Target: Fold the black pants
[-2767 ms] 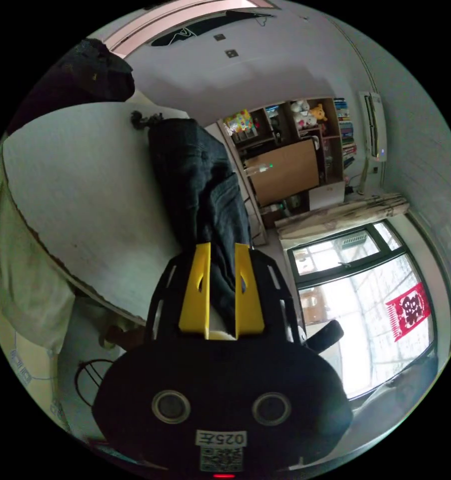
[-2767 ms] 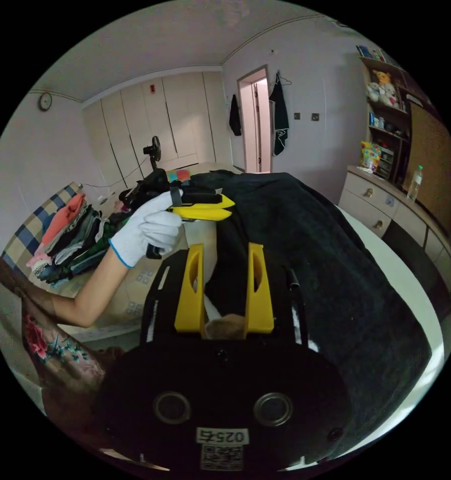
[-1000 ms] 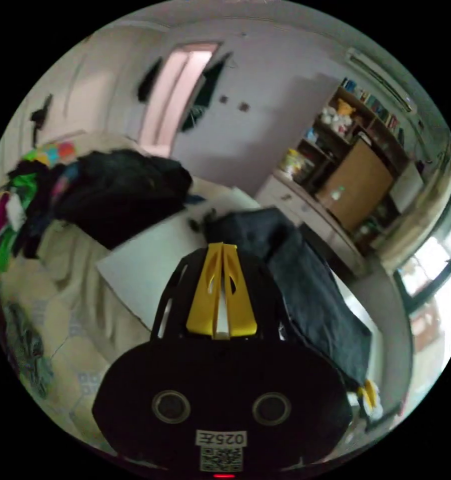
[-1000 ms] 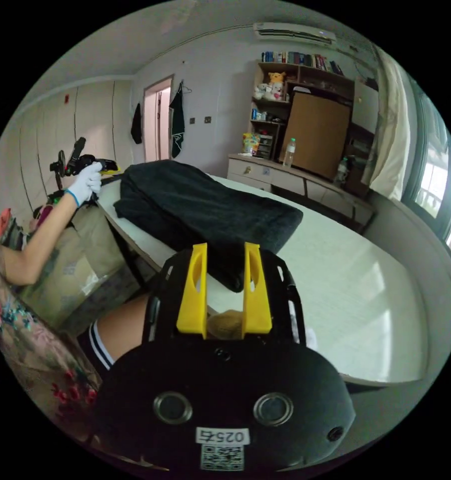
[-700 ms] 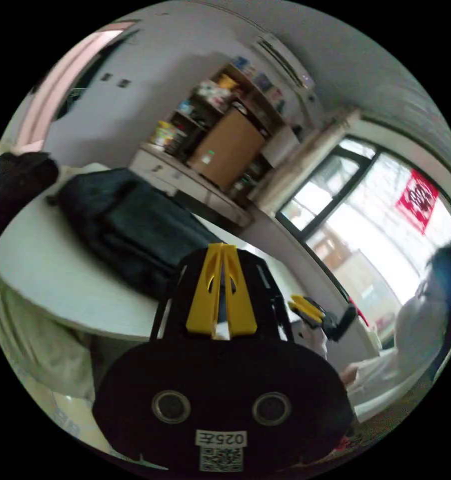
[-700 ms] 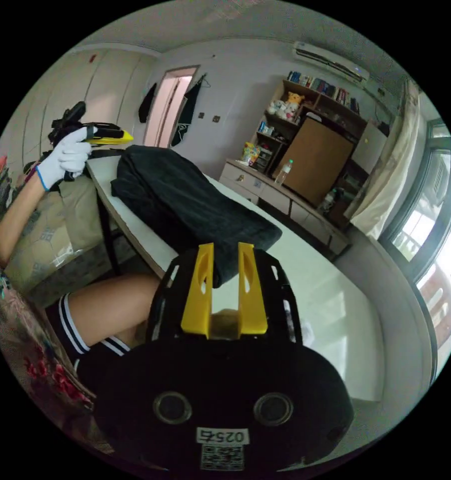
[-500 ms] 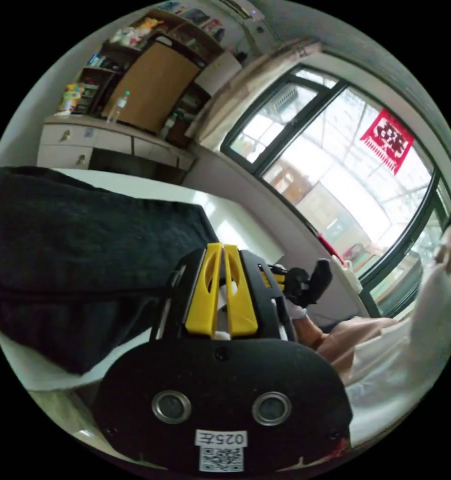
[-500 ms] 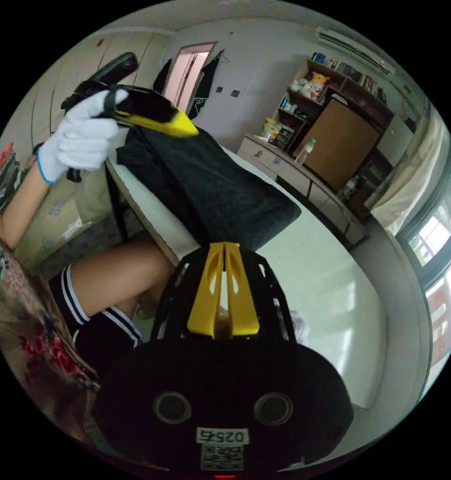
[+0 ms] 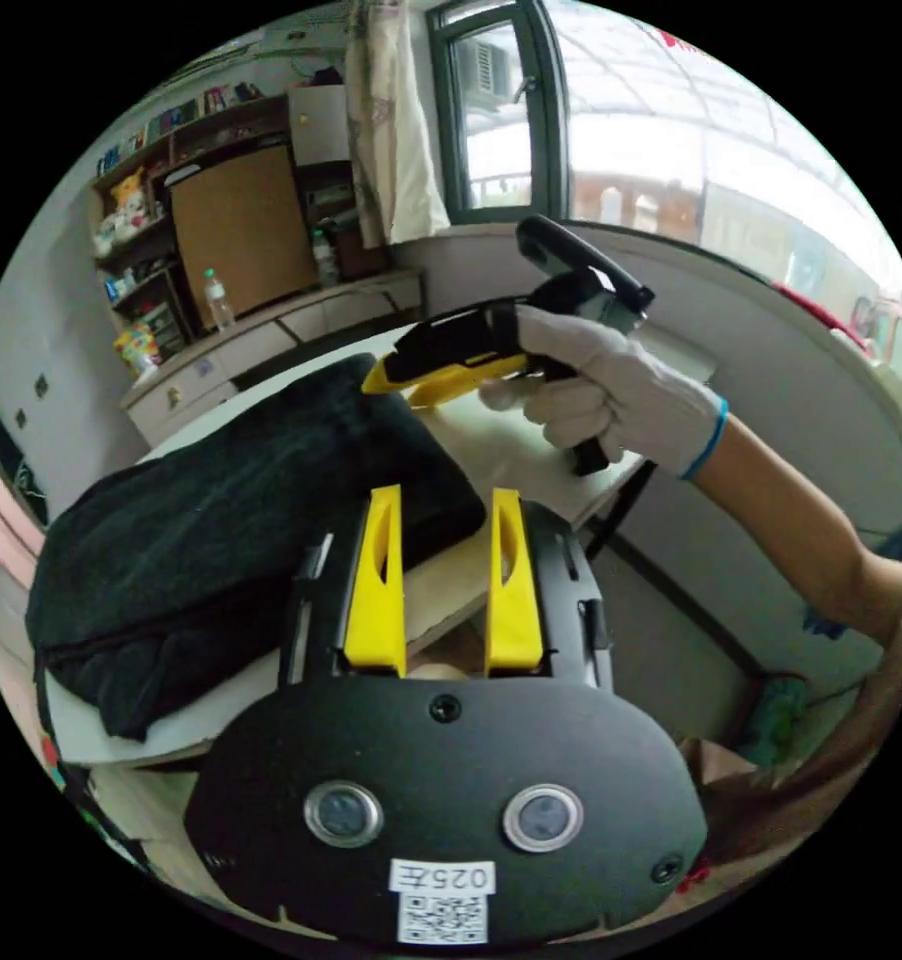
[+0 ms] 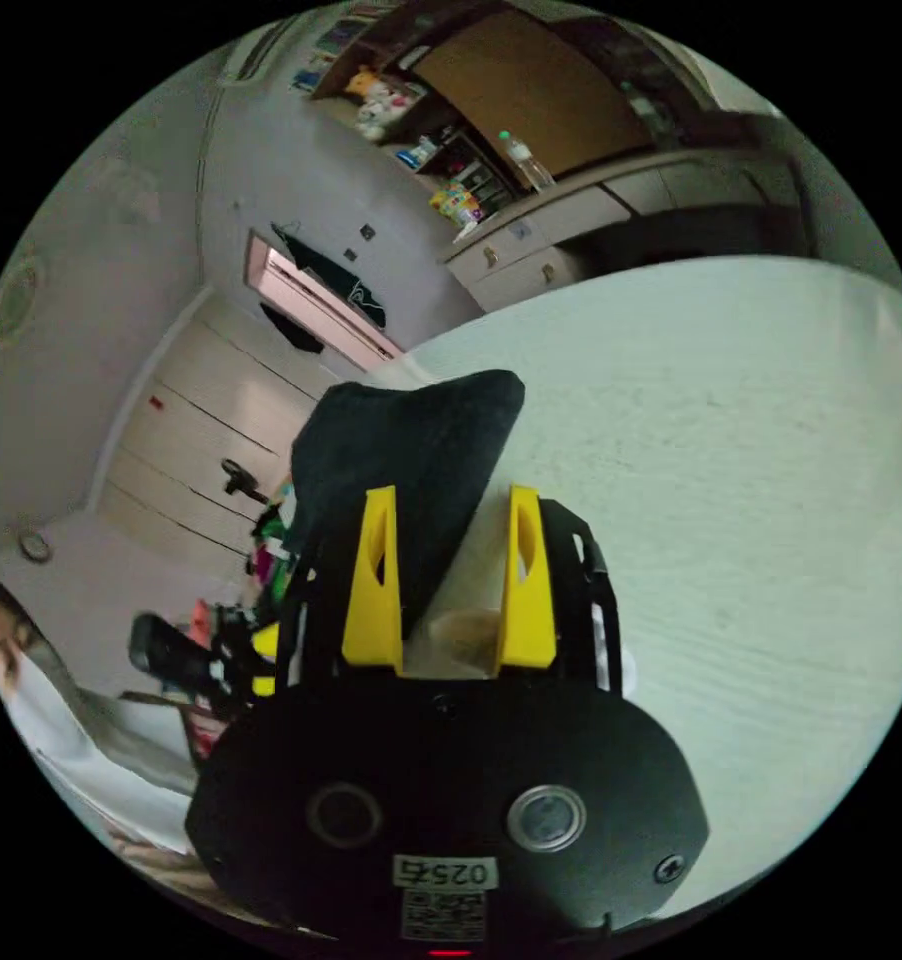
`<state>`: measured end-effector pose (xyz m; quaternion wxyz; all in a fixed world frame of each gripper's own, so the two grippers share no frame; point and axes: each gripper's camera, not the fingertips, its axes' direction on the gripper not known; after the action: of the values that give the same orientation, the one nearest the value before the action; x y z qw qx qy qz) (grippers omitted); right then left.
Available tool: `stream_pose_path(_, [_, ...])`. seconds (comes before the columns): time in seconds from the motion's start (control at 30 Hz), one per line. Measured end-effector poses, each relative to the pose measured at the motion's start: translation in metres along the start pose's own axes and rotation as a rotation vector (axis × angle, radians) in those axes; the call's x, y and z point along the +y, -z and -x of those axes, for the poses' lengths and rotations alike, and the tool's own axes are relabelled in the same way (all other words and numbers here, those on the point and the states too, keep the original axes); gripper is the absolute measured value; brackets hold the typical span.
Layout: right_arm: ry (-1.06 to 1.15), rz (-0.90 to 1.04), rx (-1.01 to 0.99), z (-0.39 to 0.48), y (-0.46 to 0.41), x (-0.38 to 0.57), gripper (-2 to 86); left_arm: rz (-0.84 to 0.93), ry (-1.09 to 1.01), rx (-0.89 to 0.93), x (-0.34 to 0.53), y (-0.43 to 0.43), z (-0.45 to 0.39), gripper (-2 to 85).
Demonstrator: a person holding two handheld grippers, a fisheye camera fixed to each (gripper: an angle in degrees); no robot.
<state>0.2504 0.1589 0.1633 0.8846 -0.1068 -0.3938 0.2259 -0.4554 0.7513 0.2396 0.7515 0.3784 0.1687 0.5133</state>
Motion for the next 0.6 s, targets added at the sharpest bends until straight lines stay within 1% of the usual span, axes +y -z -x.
stream_pose_path(0.03, [-0.019,0.002,-0.001,-0.004,-0.004,-0.009,12.6,0.032,0.006,-0.049,-0.001,-0.002,-0.008,7.9])
stream_pose_path(0.07, [-0.033,0.019,0.054,-0.003,-0.009,-0.016,9.4,0.057,0.039,-0.085,-0.003,-0.003,-0.012,7.3])
stream_pose_path(0.13, [-0.046,0.029,0.119,-0.002,-0.011,-0.022,4.5,0.052,0.106,-0.105,-0.001,-0.002,-0.012,5.7])
stream_pose_path(0.17, [-0.059,-0.010,0.117,-0.004,-0.004,-0.019,2.5,0.019,0.150,-0.086,0.005,0.003,-0.008,3.8])
stream_pose_path(0.23, [-0.080,-0.059,0.082,-0.013,0.012,-0.009,1.4,-0.021,0.178,-0.033,0.017,0.013,-0.001,1.9])
stream_pose_path(0.3, [-0.118,-0.126,-0.033,-0.024,0.037,0.012,0.8,-0.040,0.178,0.069,0.030,0.026,0.006,1.1])
stream_pose_path(0.33, [-0.138,-0.179,-0.123,-0.031,0.056,0.033,0.6,-0.055,0.181,0.166,0.039,0.037,0.011,0.8])
stream_pose_path(0.37, [-0.140,-0.230,-0.173,-0.034,0.077,0.058,0.5,-0.067,0.186,0.281,0.048,0.047,0.015,0.7])
stream_pose_path(0.4, [-0.143,-0.260,-0.186,-0.036,0.087,0.073,0.4,-0.074,0.188,0.341,0.053,0.052,0.016,0.6])
stream_pose_path(0.47, [-0.192,-0.395,-0.256,-0.046,0.126,0.137,0.4,-0.094,0.180,0.572,0.070,0.068,0.015,0.6])
stream_pose_path(0.5, [-0.219,-0.429,-0.288,-0.051,0.135,0.154,0.4,-0.103,0.172,0.623,0.073,0.073,0.013,0.6])
stream_pose_path(0.57, [-0.332,-0.568,-0.484,-0.073,0.160,0.220,0.5,-0.145,0.160,0.825,0.083,0.088,0.011,0.5])
stream_pose_path(0.6, [-0.351,-0.598,-0.533,-0.077,0.164,0.233,0.6,-0.151,0.163,0.877,0.084,0.091,0.012,0.5])
